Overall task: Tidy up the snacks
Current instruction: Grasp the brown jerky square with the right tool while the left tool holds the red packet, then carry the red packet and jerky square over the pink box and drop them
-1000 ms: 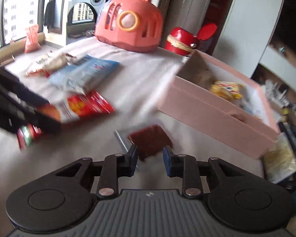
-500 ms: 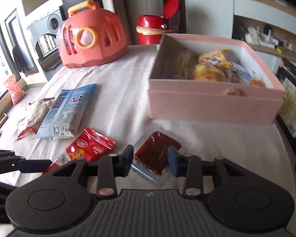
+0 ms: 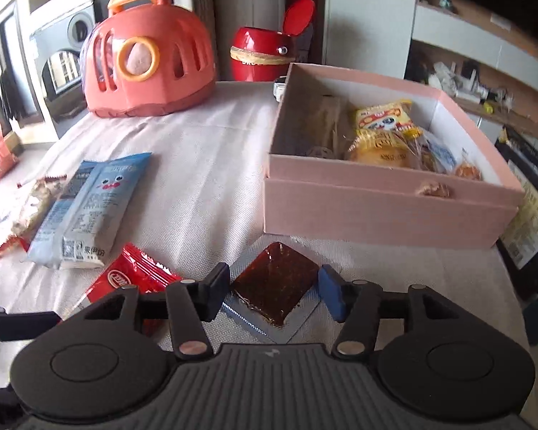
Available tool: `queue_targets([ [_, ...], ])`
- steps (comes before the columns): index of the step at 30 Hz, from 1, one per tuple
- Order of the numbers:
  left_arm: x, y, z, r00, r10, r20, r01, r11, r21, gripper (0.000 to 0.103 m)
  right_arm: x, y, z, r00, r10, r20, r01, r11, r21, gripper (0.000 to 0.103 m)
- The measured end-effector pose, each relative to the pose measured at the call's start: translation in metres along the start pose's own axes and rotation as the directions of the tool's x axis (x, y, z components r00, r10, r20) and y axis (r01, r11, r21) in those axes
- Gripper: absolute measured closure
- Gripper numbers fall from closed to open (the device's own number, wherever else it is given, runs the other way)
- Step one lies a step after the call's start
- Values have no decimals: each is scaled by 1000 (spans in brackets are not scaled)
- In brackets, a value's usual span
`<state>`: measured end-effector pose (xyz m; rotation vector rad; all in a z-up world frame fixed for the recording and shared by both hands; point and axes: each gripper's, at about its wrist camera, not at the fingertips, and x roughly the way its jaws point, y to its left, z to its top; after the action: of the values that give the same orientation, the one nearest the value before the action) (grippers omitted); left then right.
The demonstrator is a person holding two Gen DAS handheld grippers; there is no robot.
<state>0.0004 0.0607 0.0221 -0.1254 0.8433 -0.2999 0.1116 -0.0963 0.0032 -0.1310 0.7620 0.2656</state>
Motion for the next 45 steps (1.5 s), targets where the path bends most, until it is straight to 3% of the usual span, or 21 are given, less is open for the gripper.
queue_targets([
  [3, -1, 3, -1, 1000, -12, 9, 12, 1000, -11, 43, -12, -7, -9, 998, 60, -11, -61, 996, -66, 51],
  [5, -1, 6, -1, 1000, -6, 10, 6, 1000, -25, 51, -25, -17, -21, 997, 78, -17, -79, 992, -102, 51],
  [9, -2, 9, 1, 1000, -4, 4, 4, 999, -45, 54, -51, -41, -45, 998, 59, -2, -58, 985, -162, 51],
  [14, 0, -4, 2, 999, 48, -8, -48, 999, 8, 52, -57, -64, -46, 996, 89, -4, -89, 996, -1, 49],
  [17, 2, -7, 3, 998, 65, -16, -64, 998, 26, 51, -44, -62, -43, 999, 45, -26, -42, 994, 103, 47],
  [21, 4, -11, 3, 997, 78, -11, -77, 995, 57, 49, -41, -42, -46, 999, -28, 20, 28, 999, 27, 49],
  [23, 4, -13, 3, 997, 80, -2, -79, 994, 75, 51, -47, -40, -50, 999, -21, 44, 21, 1000, -8, 59],
  [28, 2, -21, 2, 995, 100, 21, -101, 988, 117, 64, -72, -53, -54, 996, 35, 87, -33, 999, -25, 63],
  [32, 2, -29, 3, 993, 114, 4, -113, 981, 157, 64, -92, -60, -54, 991, 29, 132, -22, 999, -48, 64],
  [36, -1, -31, 8, 992, 129, -9, -125, 976, 176, 63, -90, -60, -57, 992, 29, 119, -23, 999, -46, 64],
  [38, -9, -37, 7, 988, 150, 29, -152, 965, 213, 63, -84, -60, -60, 994, 45, 95, -42, 998, -38, 63],
  [41, -21, -46, 9, 992, 114, 50, -123, 961, 250, 62, -72, -59, -67, 997, 32, 72, -30, 999, -30, 59],
  [45, -8, -59, 5, 988, 153, -7, -142, 935, 326, 62, -63, -64, -75, 997, 29, 70, -30, 999, 13, 45],
])
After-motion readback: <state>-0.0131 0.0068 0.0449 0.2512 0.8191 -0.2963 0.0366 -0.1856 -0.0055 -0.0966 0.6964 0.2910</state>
